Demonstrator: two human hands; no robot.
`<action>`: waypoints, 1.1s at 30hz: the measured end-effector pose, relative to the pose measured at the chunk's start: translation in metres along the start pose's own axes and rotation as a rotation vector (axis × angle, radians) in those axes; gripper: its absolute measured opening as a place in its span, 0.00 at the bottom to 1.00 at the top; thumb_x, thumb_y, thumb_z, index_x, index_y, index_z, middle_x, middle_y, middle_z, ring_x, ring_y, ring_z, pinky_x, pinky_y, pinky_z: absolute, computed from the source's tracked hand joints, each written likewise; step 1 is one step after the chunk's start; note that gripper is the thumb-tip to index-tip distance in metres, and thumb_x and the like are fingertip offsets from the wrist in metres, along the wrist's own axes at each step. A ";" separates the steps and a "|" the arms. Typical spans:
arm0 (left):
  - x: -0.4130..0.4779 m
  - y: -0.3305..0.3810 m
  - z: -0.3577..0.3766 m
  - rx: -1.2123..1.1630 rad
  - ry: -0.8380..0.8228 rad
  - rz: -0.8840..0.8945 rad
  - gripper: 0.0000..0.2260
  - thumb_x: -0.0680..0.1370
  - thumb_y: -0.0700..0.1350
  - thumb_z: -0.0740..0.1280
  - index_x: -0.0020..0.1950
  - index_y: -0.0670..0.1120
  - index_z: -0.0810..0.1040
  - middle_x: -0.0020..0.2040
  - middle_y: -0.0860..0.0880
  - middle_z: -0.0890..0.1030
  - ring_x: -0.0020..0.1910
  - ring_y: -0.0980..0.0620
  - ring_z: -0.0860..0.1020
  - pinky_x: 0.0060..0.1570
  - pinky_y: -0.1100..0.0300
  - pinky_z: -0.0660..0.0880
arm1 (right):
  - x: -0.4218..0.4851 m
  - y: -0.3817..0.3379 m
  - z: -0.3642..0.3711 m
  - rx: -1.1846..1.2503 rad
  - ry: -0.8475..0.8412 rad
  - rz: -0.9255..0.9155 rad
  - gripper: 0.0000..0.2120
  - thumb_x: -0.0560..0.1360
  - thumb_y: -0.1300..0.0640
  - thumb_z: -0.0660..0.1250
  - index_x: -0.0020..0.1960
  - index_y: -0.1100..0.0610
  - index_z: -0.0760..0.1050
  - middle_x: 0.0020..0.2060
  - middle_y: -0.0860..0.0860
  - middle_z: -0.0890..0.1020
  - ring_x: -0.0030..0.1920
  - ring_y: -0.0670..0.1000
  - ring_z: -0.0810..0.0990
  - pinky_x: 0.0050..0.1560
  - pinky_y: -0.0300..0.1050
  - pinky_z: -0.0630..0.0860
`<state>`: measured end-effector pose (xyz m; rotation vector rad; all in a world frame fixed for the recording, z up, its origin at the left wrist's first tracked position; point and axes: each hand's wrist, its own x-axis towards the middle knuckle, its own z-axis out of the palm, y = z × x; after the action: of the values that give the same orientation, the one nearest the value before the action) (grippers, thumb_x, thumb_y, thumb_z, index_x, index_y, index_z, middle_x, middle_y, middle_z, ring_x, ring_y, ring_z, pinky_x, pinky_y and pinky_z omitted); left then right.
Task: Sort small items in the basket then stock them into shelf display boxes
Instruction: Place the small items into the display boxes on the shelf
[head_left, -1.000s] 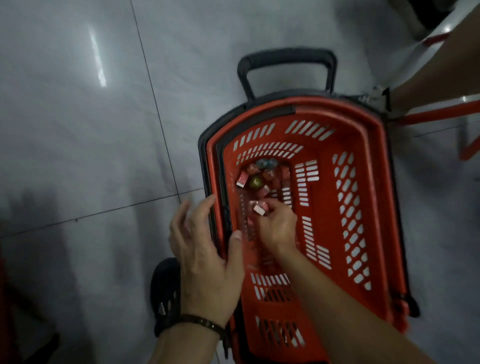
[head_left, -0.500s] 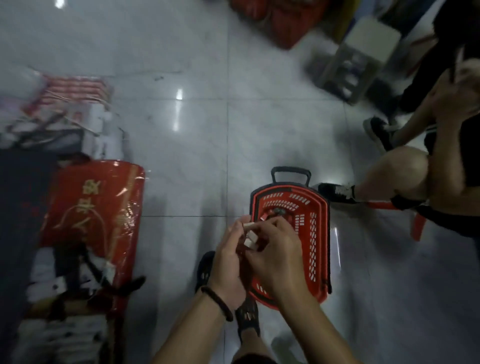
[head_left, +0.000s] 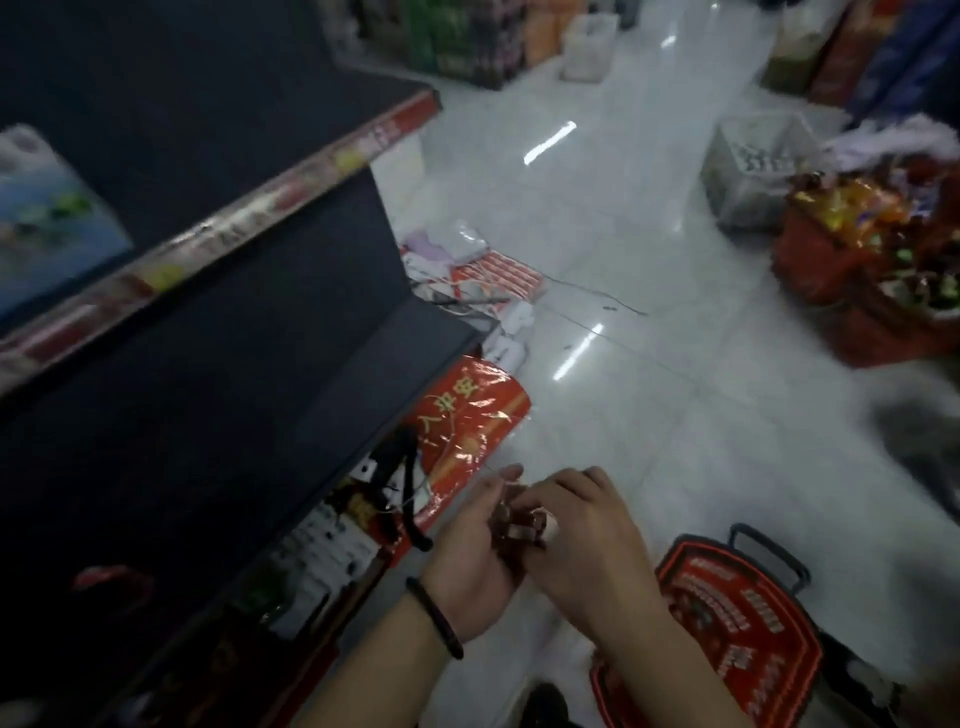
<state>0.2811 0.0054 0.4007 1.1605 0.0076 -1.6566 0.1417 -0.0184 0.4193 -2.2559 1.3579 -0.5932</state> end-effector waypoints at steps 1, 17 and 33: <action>-0.012 0.015 -0.011 -0.017 0.009 0.051 0.18 0.87 0.50 0.61 0.73 0.42 0.76 0.60 0.38 0.79 0.53 0.43 0.78 0.50 0.52 0.77 | 0.006 -0.018 0.004 0.048 -0.001 -0.072 0.17 0.63 0.54 0.77 0.51 0.47 0.84 0.48 0.42 0.82 0.52 0.50 0.75 0.50 0.46 0.80; -0.196 0.214 -0.224 -0.263 0.315 0.602 0.11 0.85 0.36 0.61 0.62 0.46 0.79 0.48 0.39 0.82 0.43 0.42 0.82 0.43 0.47 0.83 | 0.045 -0.341 0.105 0.504 -0.029 -0.432 0.03 0.80 0.54 0.75 0.48 0.47 0.82 0.45 0.39 0.83 0.49 0.45 0.83 0.49 0.41 0.80; -0.281 0.342 -0.318 0.172 0.293 0.982 0.11 0.76 0.50 0.70 0.52 0.45 0.86 0.39 0.42 0.74 0.35 0.50 0.70 0.31 0.57 0.64 | 0.129 -0.514 0.152 1.235 -0.332 -0.081 0.08 0.75 0.67 0.76 0.49 0.55 0.87 0.42 0.57 0.87 0.43 0.52 0.86 0.46 0.43 0.82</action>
<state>0.7375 0.2276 0.5995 1.2354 -0.4552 -0.6257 0.6458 0.1051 0.6049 -1.2829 0.4543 -0.7466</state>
